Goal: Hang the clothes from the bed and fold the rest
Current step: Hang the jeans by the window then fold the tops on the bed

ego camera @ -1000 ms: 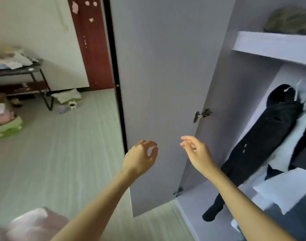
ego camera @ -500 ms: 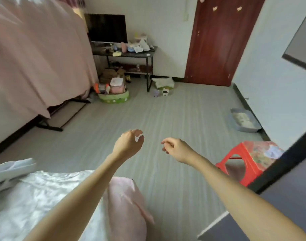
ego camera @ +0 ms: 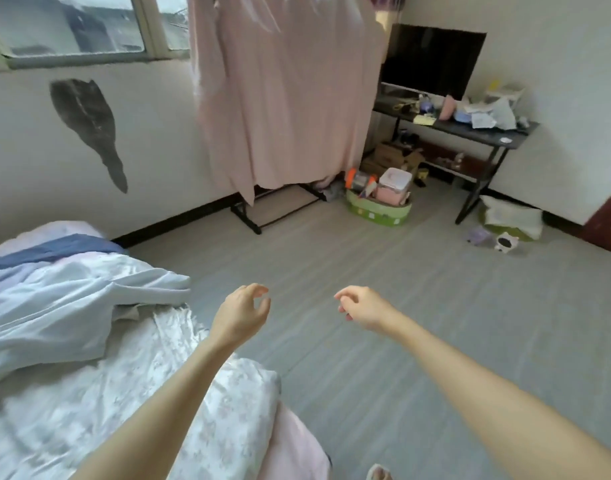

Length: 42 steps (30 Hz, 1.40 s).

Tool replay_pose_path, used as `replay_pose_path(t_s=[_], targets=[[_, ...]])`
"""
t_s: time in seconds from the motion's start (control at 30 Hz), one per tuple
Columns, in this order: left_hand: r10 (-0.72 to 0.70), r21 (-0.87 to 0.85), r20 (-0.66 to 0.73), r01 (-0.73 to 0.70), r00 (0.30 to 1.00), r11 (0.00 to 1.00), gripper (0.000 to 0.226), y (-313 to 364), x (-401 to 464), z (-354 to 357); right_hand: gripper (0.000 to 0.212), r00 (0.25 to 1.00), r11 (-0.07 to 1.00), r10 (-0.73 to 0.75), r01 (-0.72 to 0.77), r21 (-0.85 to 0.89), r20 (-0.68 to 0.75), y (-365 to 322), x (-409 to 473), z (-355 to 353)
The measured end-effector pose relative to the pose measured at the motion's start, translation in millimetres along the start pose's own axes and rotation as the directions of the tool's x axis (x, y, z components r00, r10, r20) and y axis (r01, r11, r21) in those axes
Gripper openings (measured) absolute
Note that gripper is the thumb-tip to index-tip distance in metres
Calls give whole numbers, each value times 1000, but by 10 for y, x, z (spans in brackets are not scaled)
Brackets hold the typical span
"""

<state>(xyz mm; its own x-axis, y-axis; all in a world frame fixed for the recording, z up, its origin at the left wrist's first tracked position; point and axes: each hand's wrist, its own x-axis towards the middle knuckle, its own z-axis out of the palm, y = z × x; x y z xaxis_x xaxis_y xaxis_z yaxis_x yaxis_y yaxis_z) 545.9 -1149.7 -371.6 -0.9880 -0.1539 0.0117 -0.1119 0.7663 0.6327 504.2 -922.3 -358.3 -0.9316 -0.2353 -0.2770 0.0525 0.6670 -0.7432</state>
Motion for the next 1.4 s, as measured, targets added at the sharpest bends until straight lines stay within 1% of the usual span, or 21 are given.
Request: replay_pose_path(t_s=[0.07, 0.13, 0.23, 0.27, 0.37, 0.4, 0.47, 0.57, 0.63, 0.7, 0.73, 0.83, 0.9, 1.0, 1.1, 1.2, 1.3, 1.4], targets=[[-88, -23, -99, 86, 991, 996, 25, 12, 417, 52, 26, 995, 998, -58, 61, -29, 86, -59, 579, -157], [-147, -48, -165, 141, 975, 989, 25, 62, 721, 57, 26, 988, 994, -94, 100, -44, 123, -98, 949, -269], [-232, -76, -207, 221, 950, 972, 28, 184, 1130, 89, 27, 967, 987, -110, 133, -87, 231, -164, 1513, -462], [-250, -82, -226, 237, 942, 968, 28, 217, 1218, 60, 28, 962, 983, -120, 150, -108, 246, -236, 1687, -495], [-316, -103, -299, 299, 900, 949, 28, 143, 1401, -107, 29, 934, 958, -196, 247, -143, 300, -568, 2162, -445], [-352, -114, -334, 334, 874, 936, 27, 64, 1444, -206, 29, 912, 949, -220, 282, -140, 346, -715, 2333, -362], [-420, -136, -384, 400, 822, 906, 26, -120, 1444, -360, 30, 869, 935, -251, 331, -125, 426, -954, 2543, -166], [-539, -167, -434, 523, 722, 836, 29, -480, 1453, -542, 31, 799, 916, -287, 390, -91, 528, -1298, 2854, 202], [-588, -182, -438, 574, 680, 799, 29, -745, 1571, -689, 31, 759, 904, -304, 421, -77, 576, -1529, 3074, 411], [-615, -215, -441, 589, 653, 779, 29, -1009, 1785, -859, 30, 727, 884, -322, 460, -81, 607, -1757, 3343, 580], [-624, -231, -454, 592, 636, 772, 30, -1157, 1935, -978, 30, 716, 870, -340, 486, -84, 610, -1922, 3534, 684], [-650, -258, -497, 618, 575, 743, 31, -1534, 2303, -1288, 31, 718, 842, -366, 526, -116, 592, -2421, 4048, 980], [-677, -282, -497, 637, 543, 718, 32, -1727, 2413, -1432, 32, 700, 827, -363, 546, -133, 616, -2713, 4269, 1195], [-732, -306, -480, 690, 483, 656, 33, -2085, 2438, -1664, 32, 636, 801, -371, 588, -113, 677, -3120, 4513, 1627], [-776, -326, -491, 743, 395, 585, 32, -2497, 2403, -1973, 31, 556, 774, -383, 629, -73, 738, -3526, 4693, 2140], [-795, -321, -512, 785, 327, 530, 33, -2917, 2433, -2284, 34, 476, 737, -389, 675, -44, 789, -3937, 4850, 2673], [-804, -278, -511, 827, 304, 489, 34, -3383, 2545, -2544, 35, 396, 694, -408, 720, -2, 823, -4318, 5034, 3232], [-823, -245, -492, 863, 282, 442, 35, -4000, 2739, -2757, 36, 340, 660, -422, 751, 28, 841, -4702, 5302, 3887]])
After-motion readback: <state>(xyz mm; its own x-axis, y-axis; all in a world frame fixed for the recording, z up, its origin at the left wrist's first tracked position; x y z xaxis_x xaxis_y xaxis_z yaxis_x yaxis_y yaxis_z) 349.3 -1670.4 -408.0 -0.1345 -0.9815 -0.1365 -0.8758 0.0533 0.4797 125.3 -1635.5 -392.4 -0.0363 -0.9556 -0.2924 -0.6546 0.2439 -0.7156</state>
